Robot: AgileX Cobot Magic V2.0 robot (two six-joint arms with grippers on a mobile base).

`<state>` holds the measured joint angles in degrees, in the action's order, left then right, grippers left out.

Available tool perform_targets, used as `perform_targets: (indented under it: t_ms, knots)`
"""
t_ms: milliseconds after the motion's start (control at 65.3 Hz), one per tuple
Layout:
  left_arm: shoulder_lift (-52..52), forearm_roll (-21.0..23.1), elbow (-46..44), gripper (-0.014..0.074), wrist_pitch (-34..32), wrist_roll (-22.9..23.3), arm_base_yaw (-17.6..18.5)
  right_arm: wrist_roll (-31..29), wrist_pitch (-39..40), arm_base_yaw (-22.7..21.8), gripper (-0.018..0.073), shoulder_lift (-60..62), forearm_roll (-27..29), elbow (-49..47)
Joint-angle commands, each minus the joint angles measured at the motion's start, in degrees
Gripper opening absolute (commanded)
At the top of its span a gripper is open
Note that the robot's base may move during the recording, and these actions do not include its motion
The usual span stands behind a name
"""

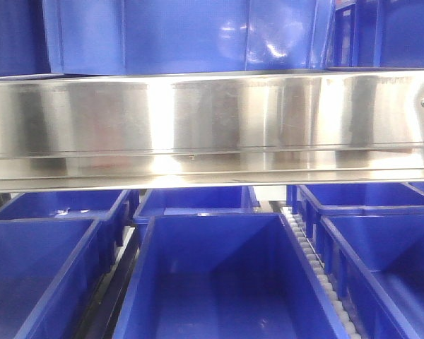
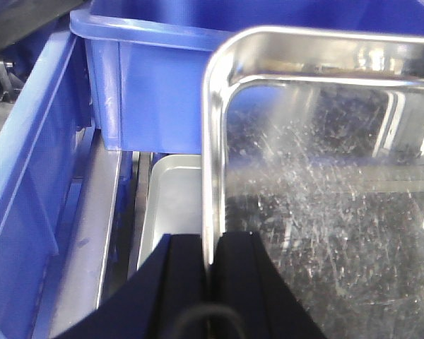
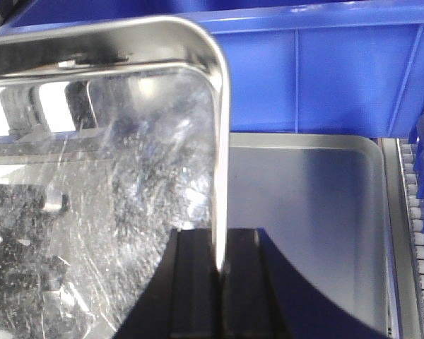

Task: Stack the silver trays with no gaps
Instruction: 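Move the held tray over the silver tray on the shelf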

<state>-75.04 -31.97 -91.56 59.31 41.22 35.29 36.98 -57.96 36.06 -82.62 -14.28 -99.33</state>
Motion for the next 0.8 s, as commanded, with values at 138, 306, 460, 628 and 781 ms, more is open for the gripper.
perform_targets:
  t_ms: [138,306,460,628,781]
  knots:
    - [0.5,-3.3,-0.5,-0.0015,-0.9,-0.3,-0.1,-0.5,0.1,-0.3,-0.0077,0.8,-2.6,-0.5]
    - [-3.6,-2.8,-0.5,-0.0015,-1.9,-3.1,-0.1,-0.5,-0.3,-2.9,-0.0077,-2.5,-2.6,-0.5]
    - [-9.7,-0.3,-0.5,-0.0015,-3.6,-3.3,-2.1,-0.5,0.4,-4.8,-0.0077,-7.5,-2.6,-0.5]
    - [-16.0,10.1,-0.5,-0.0015,-7.8,-5.9,-7.2,-0.5,1.8,-5.0,-0.0077,-12.6,-2.6,-0.5]
    - [-20.1,16.7,-0.5,-0.0015,-9.7,-10.4,-10.3,-0.5,3.0,-5.2,-0.0077,-16.6,-2.6,-0.5]
